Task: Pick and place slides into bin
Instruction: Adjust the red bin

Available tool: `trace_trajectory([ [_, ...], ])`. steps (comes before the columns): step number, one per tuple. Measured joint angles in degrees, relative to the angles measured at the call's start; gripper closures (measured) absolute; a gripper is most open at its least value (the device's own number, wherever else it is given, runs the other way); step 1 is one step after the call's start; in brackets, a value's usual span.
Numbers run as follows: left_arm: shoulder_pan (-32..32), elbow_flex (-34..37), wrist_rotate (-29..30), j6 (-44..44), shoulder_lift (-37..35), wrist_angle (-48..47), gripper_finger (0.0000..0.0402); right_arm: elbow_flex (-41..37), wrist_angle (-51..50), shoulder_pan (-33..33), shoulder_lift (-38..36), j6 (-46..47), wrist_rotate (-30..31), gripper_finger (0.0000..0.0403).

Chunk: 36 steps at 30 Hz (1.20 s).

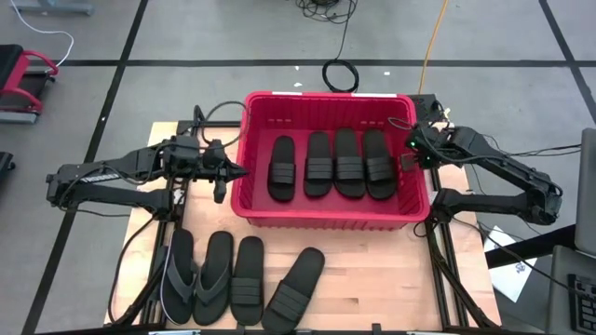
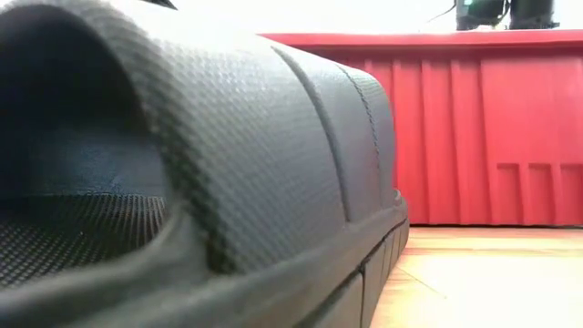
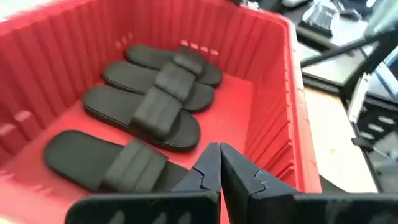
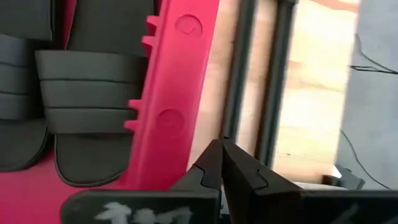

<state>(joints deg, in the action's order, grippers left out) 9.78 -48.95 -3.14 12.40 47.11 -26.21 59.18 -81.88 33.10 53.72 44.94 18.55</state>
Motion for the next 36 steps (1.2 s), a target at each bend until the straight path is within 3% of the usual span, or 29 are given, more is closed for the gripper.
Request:
trace_trajectory([
  [5,0.0,0.02,-0.89,0.85,1.43,-2.49,0.039,-1.45,6.16,-0.04,0.33,-2.58,-3.4,0.0403],
  [19,0.0,0.02,0.09,-1.87,6.18,-5.68,0.0397,-1.42,18.35,1.9,4.81,-12.5,-4.11,0.0403],
  [24,-0.02,0.02,0.19,-2.15,5.34,-4.82,0.0395,-0.68,16.6,3.76,4.98,-16.23,-3.84,0.0403],
  [30,0.0,0.02,-1.21,-1.71,3.51,-4.71,0.0388,7.3,12.96,3.91,3.07,-21.44,2.21,0.0403],
  [32,-0.02,0.02,-1.33,-1.7,2.94,-4.64,0.0391,11.83,12.99,3.58,2.04,-24.45,0.46,0.0403],
  [36,0.0,0.02,-1.31,-1.67,2.11,-4.77,0.04,20.09,13.17,0.53,0.12,-30.02,-10.9,0.0403],
])
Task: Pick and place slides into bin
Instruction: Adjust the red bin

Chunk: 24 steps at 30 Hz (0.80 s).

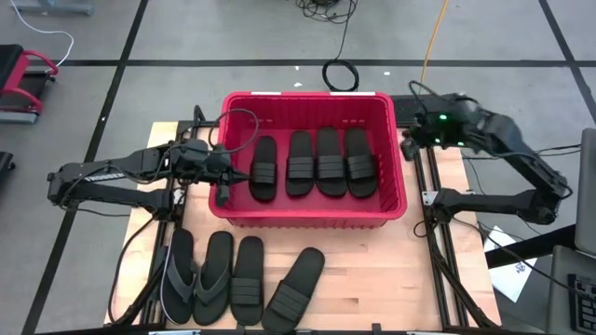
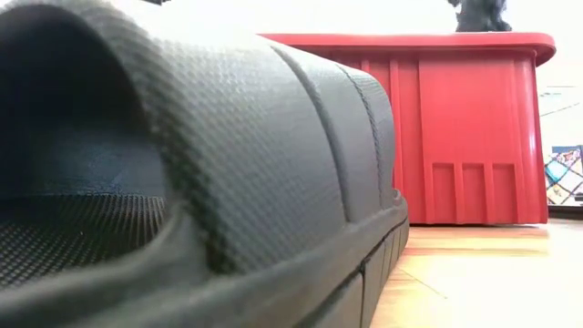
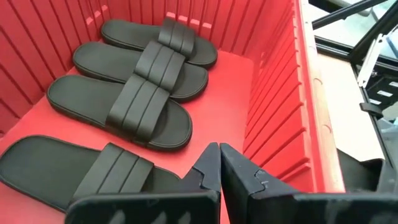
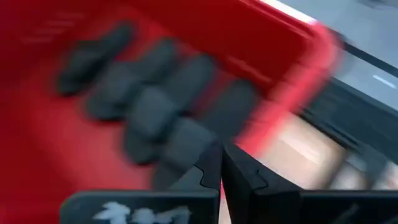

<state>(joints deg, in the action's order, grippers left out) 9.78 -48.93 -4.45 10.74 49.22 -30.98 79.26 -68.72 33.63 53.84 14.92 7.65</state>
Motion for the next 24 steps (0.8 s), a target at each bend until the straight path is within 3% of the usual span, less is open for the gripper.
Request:
trace_trajectory([
  [4,-0.02,0.0,0.25,0.03,-0.31,-0.01,0.0393,3.53,-0.4,-6.96,-1.84,-5.01,-11.31,0.0403],
  [8,0.0,0.0,0.42,-0.1,-0.29,-0.16,0.0386,3.57,-0.56,-17.43,-2.9,-6.3,-18.37,0.0403],
  [16,0.0,0.0,2.02,-0.15,-0.29,-0.18,0.04,2.16,0.41,-39.65,2.42,0.33,-19.29,0.0403],
  [24,0.0,0.0,3.58,-0.1,-0.29,-0.16,0.0383,0.4,4.76,-51.3,9.0,4.33,-19.98,0.0403],
])
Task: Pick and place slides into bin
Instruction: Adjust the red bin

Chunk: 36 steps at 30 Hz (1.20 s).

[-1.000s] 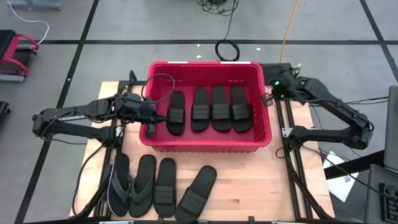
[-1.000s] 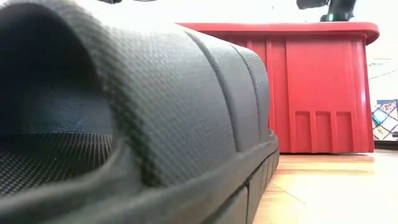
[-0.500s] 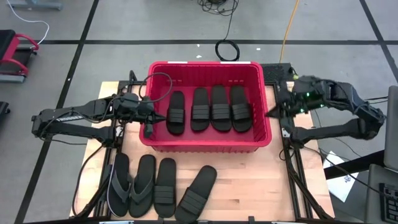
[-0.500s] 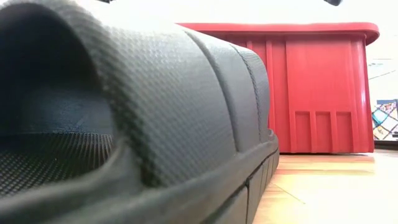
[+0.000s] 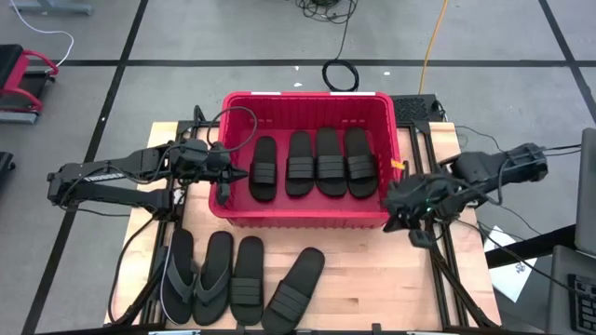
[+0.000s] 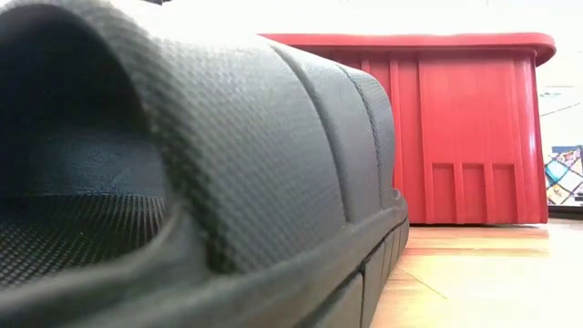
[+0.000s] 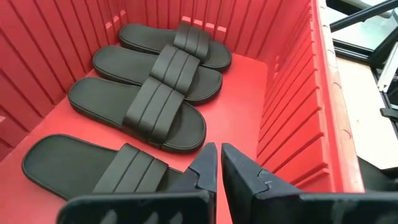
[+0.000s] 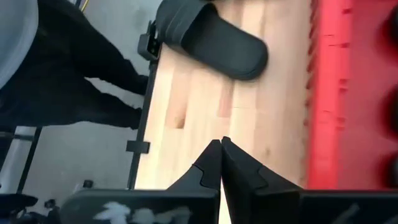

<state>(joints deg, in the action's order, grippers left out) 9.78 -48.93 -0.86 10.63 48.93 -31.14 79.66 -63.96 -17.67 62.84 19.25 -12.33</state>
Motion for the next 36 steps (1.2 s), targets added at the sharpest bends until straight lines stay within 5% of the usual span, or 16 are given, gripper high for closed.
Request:
trace_trajectory([
  [20,0.0,0.0,1.4,0.11,0.0,0.11,0.0393,-2.37,-6.83,-2.67,6.85,1.39,5.03,0.0403],
  [36,0.0,0.0,1.3,-0.39,0.0,-0.46,0.04,-8.69,-6.49,3.45,6.79,3.08,8.72,0.0403],
])
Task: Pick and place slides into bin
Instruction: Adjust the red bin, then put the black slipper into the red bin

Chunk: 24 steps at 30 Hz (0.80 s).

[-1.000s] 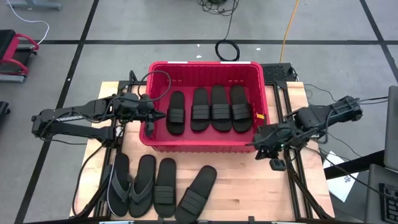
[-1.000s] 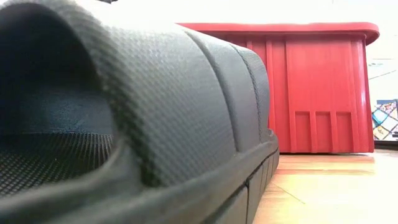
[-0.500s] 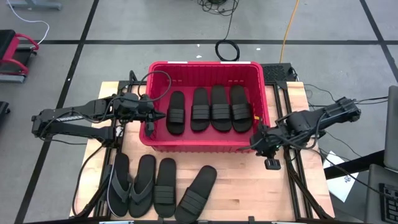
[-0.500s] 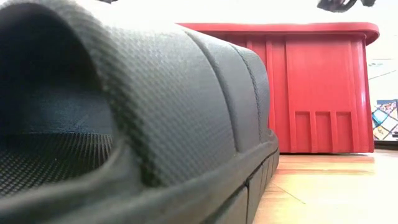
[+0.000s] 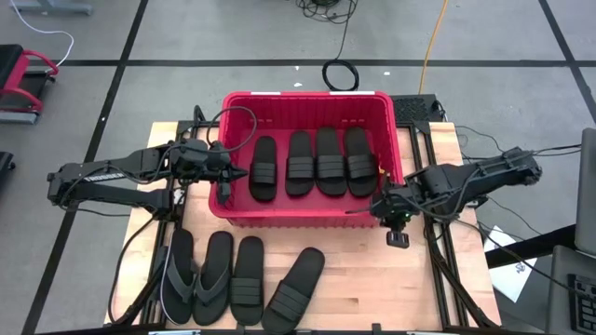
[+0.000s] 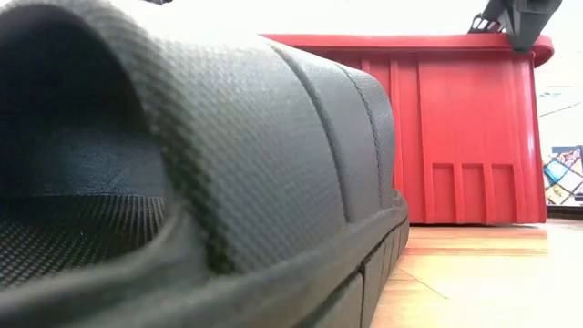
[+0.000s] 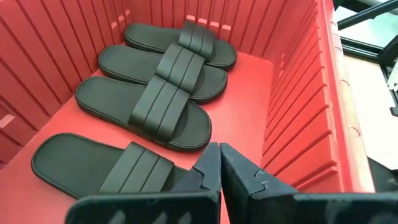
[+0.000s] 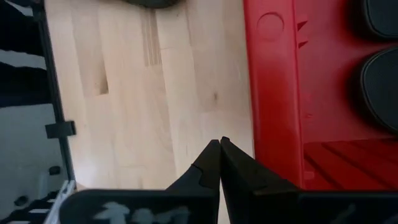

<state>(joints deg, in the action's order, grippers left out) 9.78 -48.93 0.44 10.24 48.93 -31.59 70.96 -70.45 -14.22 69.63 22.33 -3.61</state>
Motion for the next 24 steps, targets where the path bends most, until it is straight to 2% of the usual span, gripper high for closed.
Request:
trace_trajectory([
  [8,0.0,0.0,-0.54,0.0,0.0,-0.09,0.0381,0.0,2.77,2.28,0.0,-1.11,-0.09,0.0403],
  [14,0.0,0.0,-0.58,0.02,0.0,-0.48,0.0395,1.48,5.93,2.12,0.11,2.35,0.91,0.0403],
  [17,0.0,0.0,-0.58,0.02,0.0,-0.46,0.04,3.81,8.92,1.38,0.09,2.64,3.43,0.0403],
  [20,0.0,0.0,-0.58,0.01,0.0,-0.48,0.0394,6.8,17.26,0.1,0.07,1.23,5.53,0.0403],
  [24,-0.02,0.0,-0.58,-0.75,0.0,-1.45,0.0381,9.89,34.66,-2.44,0.73,-4.06,8.71,0.0403],
])
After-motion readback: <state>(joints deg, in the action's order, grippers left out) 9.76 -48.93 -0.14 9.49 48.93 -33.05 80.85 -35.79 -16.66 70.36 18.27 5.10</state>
